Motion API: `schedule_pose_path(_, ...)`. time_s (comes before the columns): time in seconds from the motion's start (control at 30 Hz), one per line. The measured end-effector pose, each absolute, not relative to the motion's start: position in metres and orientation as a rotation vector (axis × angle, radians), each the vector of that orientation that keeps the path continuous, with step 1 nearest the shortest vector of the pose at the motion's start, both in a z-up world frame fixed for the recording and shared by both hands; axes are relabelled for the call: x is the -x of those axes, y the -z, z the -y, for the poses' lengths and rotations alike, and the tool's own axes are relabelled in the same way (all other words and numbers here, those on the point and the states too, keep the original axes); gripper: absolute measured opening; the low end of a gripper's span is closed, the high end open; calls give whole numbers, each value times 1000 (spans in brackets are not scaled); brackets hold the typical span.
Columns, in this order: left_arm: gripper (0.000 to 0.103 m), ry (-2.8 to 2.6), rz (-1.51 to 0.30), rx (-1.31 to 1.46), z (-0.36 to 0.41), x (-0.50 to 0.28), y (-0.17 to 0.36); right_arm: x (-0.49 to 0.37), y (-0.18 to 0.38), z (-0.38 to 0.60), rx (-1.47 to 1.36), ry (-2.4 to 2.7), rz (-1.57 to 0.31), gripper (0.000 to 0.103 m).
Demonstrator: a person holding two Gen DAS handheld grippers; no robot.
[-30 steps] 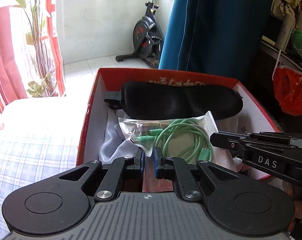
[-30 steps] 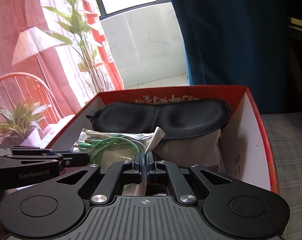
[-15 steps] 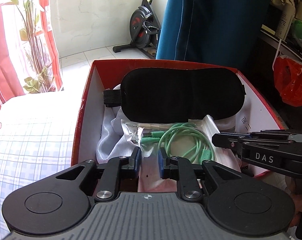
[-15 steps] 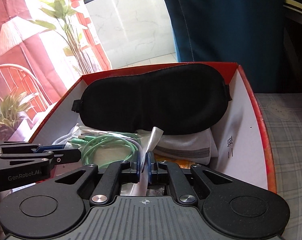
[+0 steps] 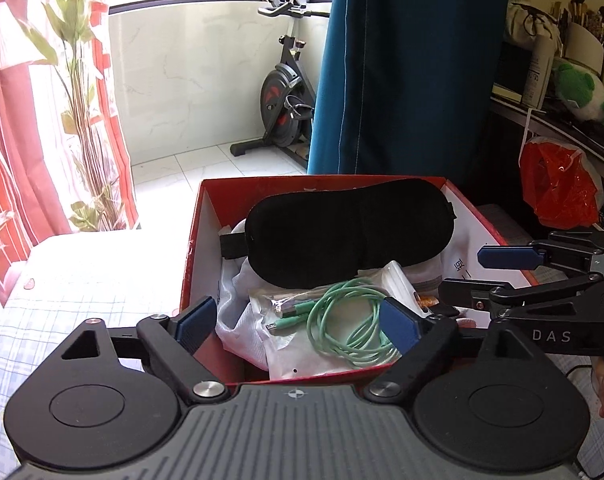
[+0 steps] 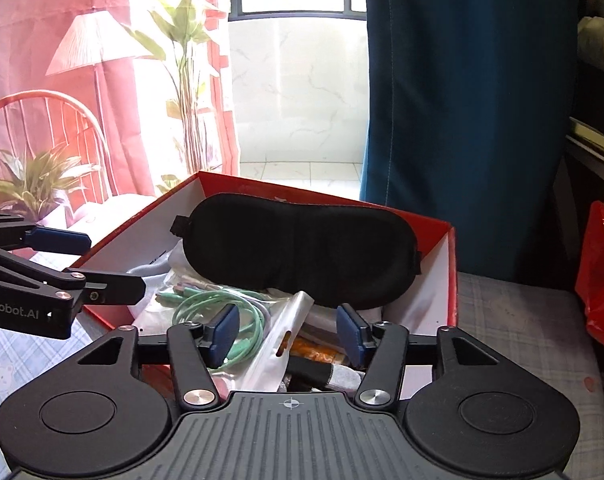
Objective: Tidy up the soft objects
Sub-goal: 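Open both grippers to release the cable bag in the box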
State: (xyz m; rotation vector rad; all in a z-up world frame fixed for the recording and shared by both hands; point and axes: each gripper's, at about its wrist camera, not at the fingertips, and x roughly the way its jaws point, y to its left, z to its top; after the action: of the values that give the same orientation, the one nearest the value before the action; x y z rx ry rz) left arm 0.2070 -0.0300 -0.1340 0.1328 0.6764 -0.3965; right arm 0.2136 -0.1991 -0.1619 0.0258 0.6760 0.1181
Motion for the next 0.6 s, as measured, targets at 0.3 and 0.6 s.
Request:
schedule_pose_path(0.3,101,383,-638,-169,31,-170,130,-177,159,215,-22,-120,-645,96)
schedule_pose_path(0.6,103,346,-635,-151,25,-143,139,-152,159,219,-48,-153,-618,102)
